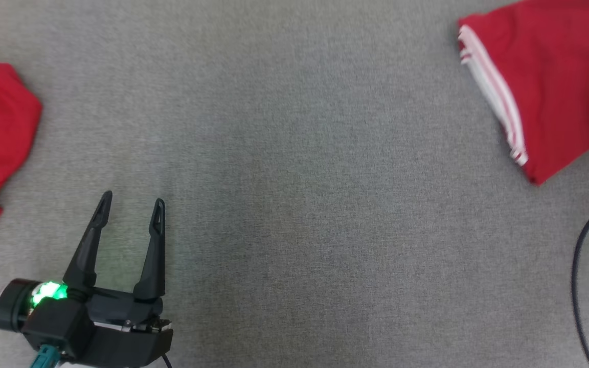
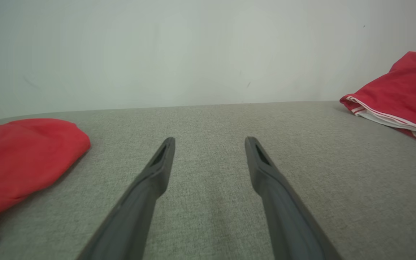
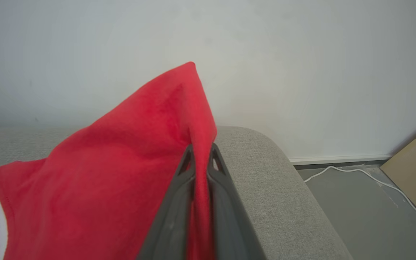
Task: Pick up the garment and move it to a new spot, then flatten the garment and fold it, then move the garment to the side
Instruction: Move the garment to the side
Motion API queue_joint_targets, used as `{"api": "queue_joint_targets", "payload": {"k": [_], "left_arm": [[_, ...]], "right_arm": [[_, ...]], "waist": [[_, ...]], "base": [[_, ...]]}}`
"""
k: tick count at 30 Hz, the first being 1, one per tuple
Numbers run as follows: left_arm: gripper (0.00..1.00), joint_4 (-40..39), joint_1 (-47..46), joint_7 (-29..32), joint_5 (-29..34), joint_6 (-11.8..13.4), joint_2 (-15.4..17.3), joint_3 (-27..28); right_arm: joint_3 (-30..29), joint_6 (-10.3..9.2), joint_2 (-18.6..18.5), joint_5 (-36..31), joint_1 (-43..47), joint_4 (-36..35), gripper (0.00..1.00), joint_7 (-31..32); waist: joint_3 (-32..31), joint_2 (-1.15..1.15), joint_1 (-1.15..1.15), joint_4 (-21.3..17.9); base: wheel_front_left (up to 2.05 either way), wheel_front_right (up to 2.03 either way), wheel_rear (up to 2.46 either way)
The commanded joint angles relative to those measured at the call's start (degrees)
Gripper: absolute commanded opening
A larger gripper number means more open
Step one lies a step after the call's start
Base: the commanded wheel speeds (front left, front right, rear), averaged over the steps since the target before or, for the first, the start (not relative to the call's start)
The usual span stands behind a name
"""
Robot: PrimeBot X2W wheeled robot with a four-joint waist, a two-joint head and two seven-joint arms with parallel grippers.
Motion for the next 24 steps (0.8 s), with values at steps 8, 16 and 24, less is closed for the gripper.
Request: {"api": "queue_joint_targets", "payload": {"k": [8,16,24], "left_arm": [[1.0,-5.7,0.3,1.9,1.7,0.5,2.2,0.8],[1.0,-8.3,0.7,3.3,2.0,0.9,3.1,0.5],[1.0,-9.0,0.3,3.4,1.9,1.0,3.3,0.1]], "right_arm": [[0.9,-0.06,-3.5,-4.3,-6.6,1.6,0.0,-0.4],[-0.7,-0.06,-3.3,-7.5,-9.2,4.0,0.0,-0.4],[-3.6,-0.06,-3.3,-10.4,-9.7,6.9,0.0,-0.4]], "waist": [[5.2,-0.01,-0.01,-2.1],[6.5,-0.01,-0.01,-2.9],[7.0,-0.01,-0.01,-2.5]], "base": [[0.0,0.0,0.0],[0.0,0.0,0.0],[0.0,0.0,0.0]]}}
